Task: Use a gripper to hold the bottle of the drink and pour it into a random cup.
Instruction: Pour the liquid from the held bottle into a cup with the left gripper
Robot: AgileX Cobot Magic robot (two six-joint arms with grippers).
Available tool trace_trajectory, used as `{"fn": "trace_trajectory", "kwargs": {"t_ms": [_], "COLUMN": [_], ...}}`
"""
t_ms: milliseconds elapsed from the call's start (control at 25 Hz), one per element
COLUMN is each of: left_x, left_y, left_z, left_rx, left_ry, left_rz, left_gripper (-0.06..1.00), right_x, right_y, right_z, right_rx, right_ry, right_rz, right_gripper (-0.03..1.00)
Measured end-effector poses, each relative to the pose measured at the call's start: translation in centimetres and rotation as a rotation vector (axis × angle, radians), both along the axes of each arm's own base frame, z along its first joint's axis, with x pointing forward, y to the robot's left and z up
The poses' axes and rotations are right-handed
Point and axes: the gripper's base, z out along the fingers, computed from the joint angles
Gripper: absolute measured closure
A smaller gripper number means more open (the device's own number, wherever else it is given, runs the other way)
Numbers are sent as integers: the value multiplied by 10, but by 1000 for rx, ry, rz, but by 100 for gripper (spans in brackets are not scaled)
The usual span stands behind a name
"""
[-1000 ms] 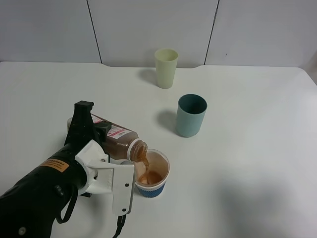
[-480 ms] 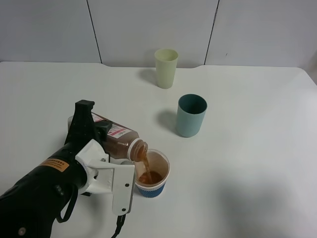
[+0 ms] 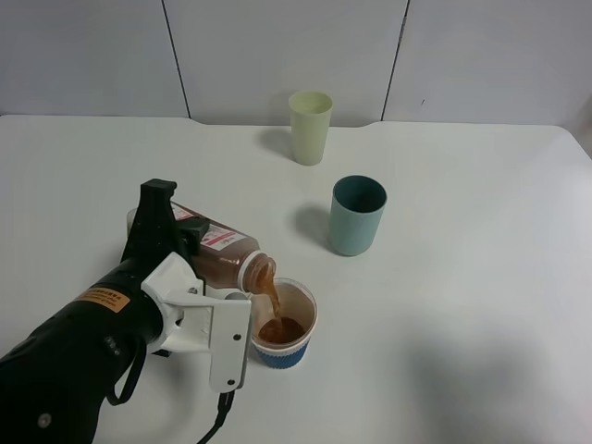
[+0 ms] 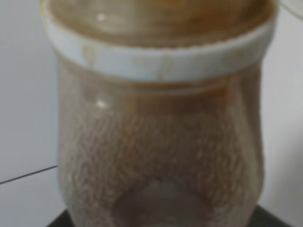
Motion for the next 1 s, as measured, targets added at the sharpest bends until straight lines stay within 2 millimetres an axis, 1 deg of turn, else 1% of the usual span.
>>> {"fn": "trace_trajectory", "kwargs": {"t_ms": [720, 1000], "left_x": [0, 0], "left_y": [-2, -2], "left_z": [1, 1], "left_rx": [31, 71], "left_ry": [-21, -28], "left_rz": [-34, -49], "left_gripper": [63, 63], "right_x": [0, 0], "right_y": [0, 0], "right_z": [0, 0], "right_rx": [0, 0], "right_ry": [0, 0], "right_rz": [0, 0], "right_gripper": [-2, -2]}}
